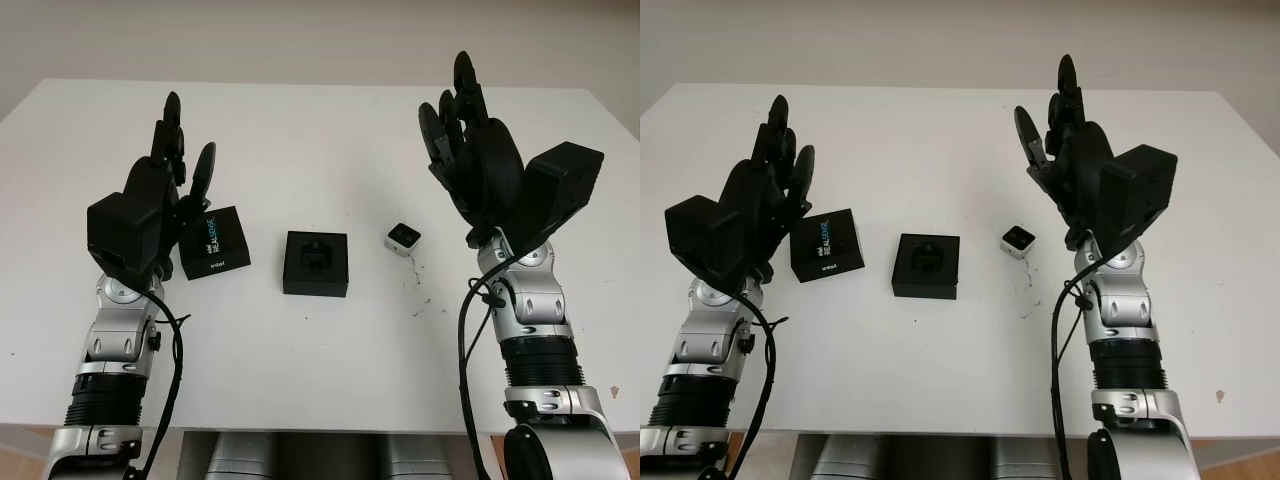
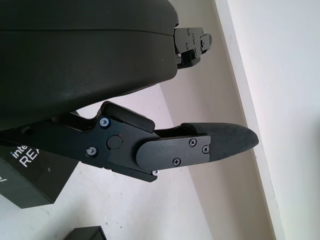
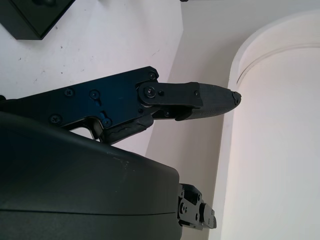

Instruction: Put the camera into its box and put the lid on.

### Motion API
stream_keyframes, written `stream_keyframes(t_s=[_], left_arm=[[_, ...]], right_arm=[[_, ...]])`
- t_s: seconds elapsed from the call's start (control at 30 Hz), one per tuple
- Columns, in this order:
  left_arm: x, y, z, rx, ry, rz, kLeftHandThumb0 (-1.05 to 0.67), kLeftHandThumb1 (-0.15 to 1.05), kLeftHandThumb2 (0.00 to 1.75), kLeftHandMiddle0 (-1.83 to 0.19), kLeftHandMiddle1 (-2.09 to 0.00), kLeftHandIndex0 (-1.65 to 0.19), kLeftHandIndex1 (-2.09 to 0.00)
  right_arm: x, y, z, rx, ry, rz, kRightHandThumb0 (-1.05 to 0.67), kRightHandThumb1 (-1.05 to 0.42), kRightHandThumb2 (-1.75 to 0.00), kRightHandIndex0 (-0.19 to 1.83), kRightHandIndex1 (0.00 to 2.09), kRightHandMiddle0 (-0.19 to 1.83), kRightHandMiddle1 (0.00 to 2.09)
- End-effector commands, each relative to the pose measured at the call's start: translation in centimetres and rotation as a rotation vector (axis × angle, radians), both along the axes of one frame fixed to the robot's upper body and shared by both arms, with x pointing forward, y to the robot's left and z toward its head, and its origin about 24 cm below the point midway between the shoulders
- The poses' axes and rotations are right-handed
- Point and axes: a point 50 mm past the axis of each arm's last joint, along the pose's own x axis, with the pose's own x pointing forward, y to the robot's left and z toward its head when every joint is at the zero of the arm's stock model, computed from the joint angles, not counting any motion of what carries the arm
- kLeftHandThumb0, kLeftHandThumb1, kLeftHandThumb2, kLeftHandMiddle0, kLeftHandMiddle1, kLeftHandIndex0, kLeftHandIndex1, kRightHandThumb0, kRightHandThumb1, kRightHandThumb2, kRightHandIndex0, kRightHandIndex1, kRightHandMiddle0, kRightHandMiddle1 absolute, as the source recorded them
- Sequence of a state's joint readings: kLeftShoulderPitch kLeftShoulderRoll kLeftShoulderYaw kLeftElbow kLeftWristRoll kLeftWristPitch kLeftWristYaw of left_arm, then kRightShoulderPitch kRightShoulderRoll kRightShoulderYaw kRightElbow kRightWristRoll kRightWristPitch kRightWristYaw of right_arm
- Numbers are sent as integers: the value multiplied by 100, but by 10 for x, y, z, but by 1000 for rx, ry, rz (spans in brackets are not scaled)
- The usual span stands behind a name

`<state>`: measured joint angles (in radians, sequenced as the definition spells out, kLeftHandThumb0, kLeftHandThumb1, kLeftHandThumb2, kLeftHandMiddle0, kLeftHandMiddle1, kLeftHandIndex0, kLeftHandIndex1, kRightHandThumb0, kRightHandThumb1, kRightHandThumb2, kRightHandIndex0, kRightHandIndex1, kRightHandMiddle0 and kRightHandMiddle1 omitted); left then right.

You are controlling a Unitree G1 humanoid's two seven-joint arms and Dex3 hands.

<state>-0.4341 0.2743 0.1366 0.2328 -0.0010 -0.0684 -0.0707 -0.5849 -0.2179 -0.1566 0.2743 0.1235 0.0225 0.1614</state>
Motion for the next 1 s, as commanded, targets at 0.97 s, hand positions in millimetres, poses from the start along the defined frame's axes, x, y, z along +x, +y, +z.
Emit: stream_keyframes(t_s=[0.97], left_arm=[[-5, 0, -1, -2, 5, 0, -78, 105, 52, 14, -5, 12, -5]], right_arm=[[21, -62, 29, -747, 35, 21, -31, -82, -4, 26, 20, 7, 59]])
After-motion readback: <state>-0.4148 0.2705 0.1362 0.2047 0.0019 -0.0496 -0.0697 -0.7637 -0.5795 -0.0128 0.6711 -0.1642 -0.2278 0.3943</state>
